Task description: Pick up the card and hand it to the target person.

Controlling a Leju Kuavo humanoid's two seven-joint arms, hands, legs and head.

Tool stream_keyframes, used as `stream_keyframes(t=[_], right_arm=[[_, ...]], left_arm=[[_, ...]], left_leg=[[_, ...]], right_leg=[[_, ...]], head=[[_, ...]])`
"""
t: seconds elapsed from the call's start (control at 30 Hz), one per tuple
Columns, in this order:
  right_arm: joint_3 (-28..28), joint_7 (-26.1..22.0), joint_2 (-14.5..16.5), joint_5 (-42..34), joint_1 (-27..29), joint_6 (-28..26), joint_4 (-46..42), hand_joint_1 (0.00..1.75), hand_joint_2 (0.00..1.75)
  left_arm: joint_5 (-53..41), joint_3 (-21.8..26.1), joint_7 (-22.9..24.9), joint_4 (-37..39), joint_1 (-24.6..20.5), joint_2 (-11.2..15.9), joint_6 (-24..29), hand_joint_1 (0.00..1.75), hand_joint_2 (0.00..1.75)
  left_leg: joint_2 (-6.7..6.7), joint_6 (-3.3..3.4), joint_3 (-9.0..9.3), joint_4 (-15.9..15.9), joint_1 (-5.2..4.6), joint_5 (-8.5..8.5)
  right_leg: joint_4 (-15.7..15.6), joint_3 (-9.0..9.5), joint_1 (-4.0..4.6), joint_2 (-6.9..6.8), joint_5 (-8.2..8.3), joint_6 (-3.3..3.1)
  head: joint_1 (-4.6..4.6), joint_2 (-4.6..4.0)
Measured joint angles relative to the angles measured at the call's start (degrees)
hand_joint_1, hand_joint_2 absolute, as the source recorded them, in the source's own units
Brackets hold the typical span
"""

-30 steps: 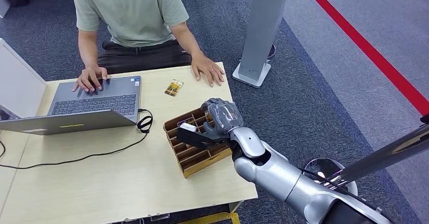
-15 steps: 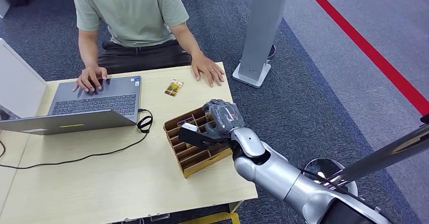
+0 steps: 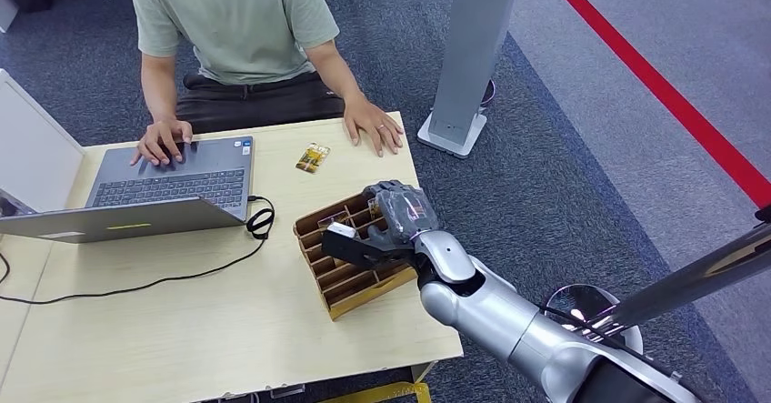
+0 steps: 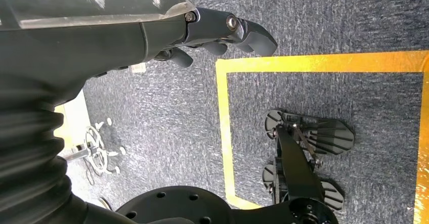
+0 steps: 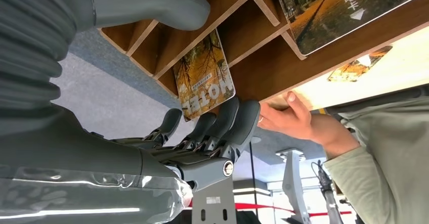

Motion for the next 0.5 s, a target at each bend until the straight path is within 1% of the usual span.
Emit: stream_keyframes(t=[0.1, 0.23, 0.5], right_arm=[[0.01, -0.04, 0.02, -0.14, -0.05, -0.02, 0.32, 0.63, 1.75], [0.03, -0.10, 0.03, -0.24, -0.07, -0.13, 0.72, 0.67, 1.75], [0.04, -0.30, 0.03, -0.26, -0.09, -0.26, 1.21, 0.69, 1.75]], left_arm=[[0.00, 0.01, -0.01, 0.00, 0.00, 0.00, 0.00, 0.00, 1.75], [0.00, 0.00, -0.01, 0.00, 0.00, 0.00, -0.01, 0.00, 1.75], [0.00, 0.01, -0.05, 0.00, 0.00, 0.00, -0.02, 0.00, 1.75]], left_leg=[[0.00, 0.00, 0.00, 0.00, 0.00, 0.00], [0.00, 0.00, 0.00, 0.00, 0.00, 0.00], [0.00, 0.00, 0.00, 0.00, 0.00, 0.00]], right_leg=[[0.00, 0.00, 0.00, 0.00, 0.00, 0.00], [0.00, 0.00, 0.00, 0.00, 0.00, 0.00], [0.00, 0.00, 0.00, 0.00, 0.00, 0.00]], head=[[0.01, 0.00], [0.01, 0.00], [0.00, 0.00]])
